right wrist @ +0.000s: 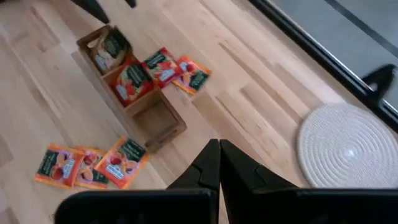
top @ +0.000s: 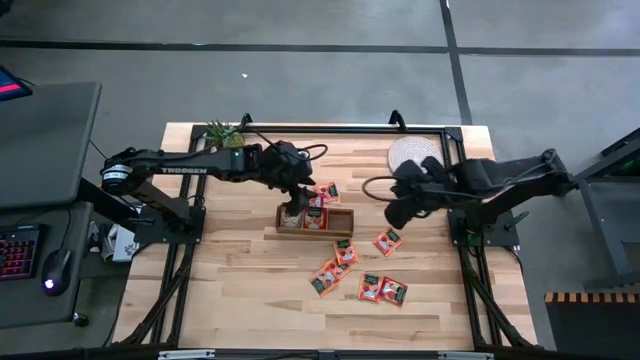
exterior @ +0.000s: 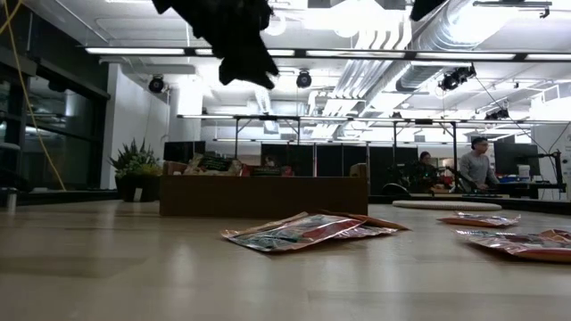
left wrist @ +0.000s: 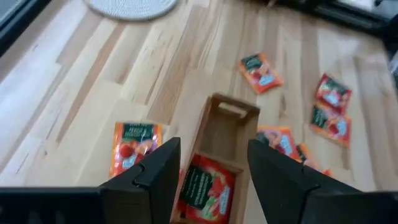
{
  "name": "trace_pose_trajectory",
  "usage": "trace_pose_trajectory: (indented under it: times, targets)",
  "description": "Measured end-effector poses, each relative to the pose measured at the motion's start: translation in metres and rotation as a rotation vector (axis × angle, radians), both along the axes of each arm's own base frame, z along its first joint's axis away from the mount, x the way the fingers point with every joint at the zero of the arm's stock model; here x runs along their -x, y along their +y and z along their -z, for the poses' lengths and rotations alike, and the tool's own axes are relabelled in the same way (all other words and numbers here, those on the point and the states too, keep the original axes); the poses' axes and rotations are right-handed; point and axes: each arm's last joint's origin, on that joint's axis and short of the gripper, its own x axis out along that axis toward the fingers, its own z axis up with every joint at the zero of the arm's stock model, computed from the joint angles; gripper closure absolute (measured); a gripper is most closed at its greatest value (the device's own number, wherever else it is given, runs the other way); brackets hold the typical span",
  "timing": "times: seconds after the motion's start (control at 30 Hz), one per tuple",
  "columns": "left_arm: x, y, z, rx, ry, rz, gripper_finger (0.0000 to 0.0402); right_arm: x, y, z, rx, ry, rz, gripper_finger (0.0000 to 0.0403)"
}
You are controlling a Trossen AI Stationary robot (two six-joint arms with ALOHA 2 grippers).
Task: Pick & Place Tea
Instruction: Put the red tea bag into the middle section of the brown wooden organizer
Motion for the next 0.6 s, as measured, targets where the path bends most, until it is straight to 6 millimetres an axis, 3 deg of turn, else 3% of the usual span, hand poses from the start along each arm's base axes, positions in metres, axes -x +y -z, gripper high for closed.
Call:
trace_pose_trajectory:
  times: [0.27, 0.5, 0.6]
  targets:
    - [-0.002, -0.006, -0.004, 0.028, -0.02, 0.007, 0.0216, 0.041, 0.014, -0.015, -0.01, -0.108, 0.094, 0.0403]
    - [-0.005, -0.037, -0.004, 0.035, -0.021, 0.079, 0.0216, 0.056, 0.03, -0.008, -0.06, -0.066, 0.122, 0.0403]
    - [-0.006, -0.051, -0.005, 0.024, -0.036, 0.1, 0.0216, 0.058, 0.039, 0.007, -0.102, -0.029, 0.122, 0.0403]
